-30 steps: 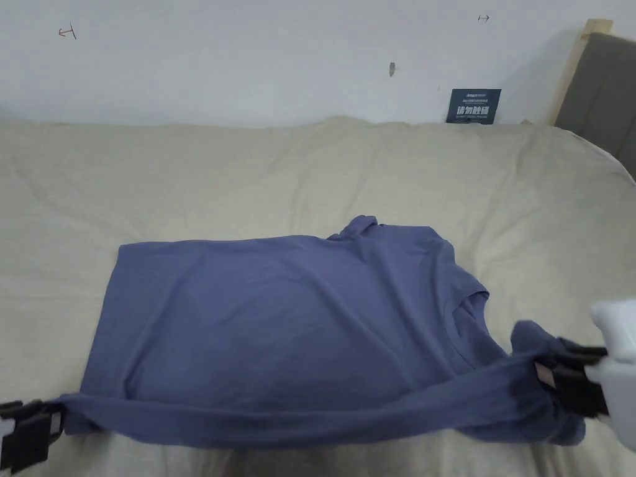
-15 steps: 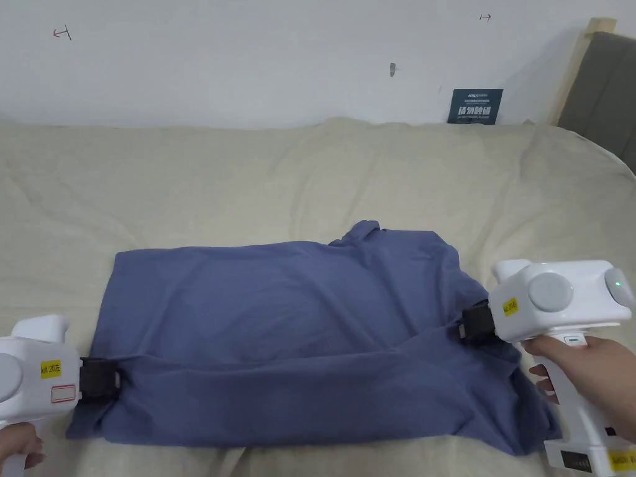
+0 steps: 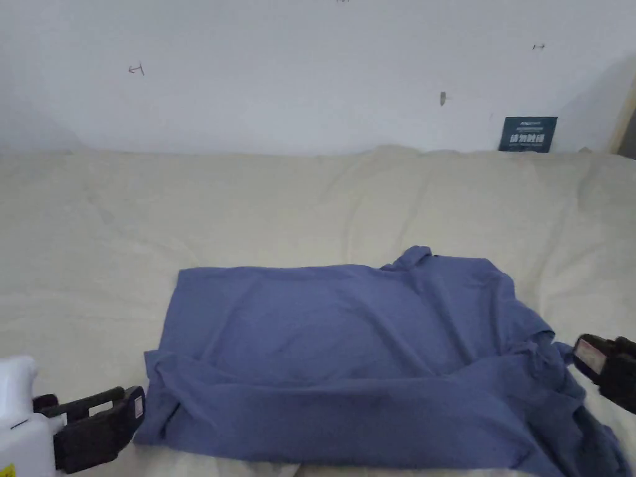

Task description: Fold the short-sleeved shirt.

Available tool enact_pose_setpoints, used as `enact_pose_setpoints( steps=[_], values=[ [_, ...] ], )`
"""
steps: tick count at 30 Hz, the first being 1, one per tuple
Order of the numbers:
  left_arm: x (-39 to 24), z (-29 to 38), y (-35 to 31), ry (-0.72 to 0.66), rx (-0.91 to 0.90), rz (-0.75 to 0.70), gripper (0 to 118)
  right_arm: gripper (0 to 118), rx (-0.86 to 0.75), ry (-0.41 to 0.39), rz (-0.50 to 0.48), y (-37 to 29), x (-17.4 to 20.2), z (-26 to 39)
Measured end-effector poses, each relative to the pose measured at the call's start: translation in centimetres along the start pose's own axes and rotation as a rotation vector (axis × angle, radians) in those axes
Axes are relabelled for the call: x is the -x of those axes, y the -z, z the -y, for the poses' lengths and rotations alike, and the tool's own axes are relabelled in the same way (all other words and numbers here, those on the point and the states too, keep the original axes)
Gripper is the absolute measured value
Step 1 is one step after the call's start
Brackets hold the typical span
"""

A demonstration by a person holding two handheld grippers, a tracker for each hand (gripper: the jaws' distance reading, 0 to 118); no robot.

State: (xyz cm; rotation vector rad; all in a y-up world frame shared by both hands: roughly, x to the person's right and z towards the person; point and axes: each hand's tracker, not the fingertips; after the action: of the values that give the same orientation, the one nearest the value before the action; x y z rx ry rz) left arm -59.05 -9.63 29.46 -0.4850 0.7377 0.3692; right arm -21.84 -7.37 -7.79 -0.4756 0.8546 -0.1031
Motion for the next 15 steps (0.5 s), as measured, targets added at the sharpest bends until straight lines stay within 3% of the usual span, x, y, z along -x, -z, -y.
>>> enact_pose_setpoints(
  steps=[1,2,6,9,13,14,15],
  values=[
    [-0.3,0.4,-0.7,0.013,-0.002,-0.005,0,0,0.004,-0.019,0.027,0.0,0.5,0.4],
    [-0.4,0.7,-1.1,0.024,0.004,-0.017,0,0,0.02,-0.04,0.074,-0.1,0.7,0.3],
    [0.1,1.0,-0.3,0.053,0.072,-0.013,0,0,0.088,0.135,-0.033,0.6,0.3,0.7],
    [0.9,-0.8,3.2,0.088,0.19,-0.07,0,0,0.091,0.112,-0.018,0.2,-0.1,1.0],
    [2.7,-2.7,9.0,0.025,0.417,-0.004,1,0,0.108,0.035,-0.038,0.0,0.8,0.8],
    [2.9,-3.0,10.1,0.01,0.414,0.01,11,0,0.109,0.029,-0.048,-0.1,1.0,0.8],
    [3.0,-3.1,11.6,0.016,0.428,0.001,44,0,0.111,0.025,-0.059,-0.1,1.2,0.8]
  ],
)
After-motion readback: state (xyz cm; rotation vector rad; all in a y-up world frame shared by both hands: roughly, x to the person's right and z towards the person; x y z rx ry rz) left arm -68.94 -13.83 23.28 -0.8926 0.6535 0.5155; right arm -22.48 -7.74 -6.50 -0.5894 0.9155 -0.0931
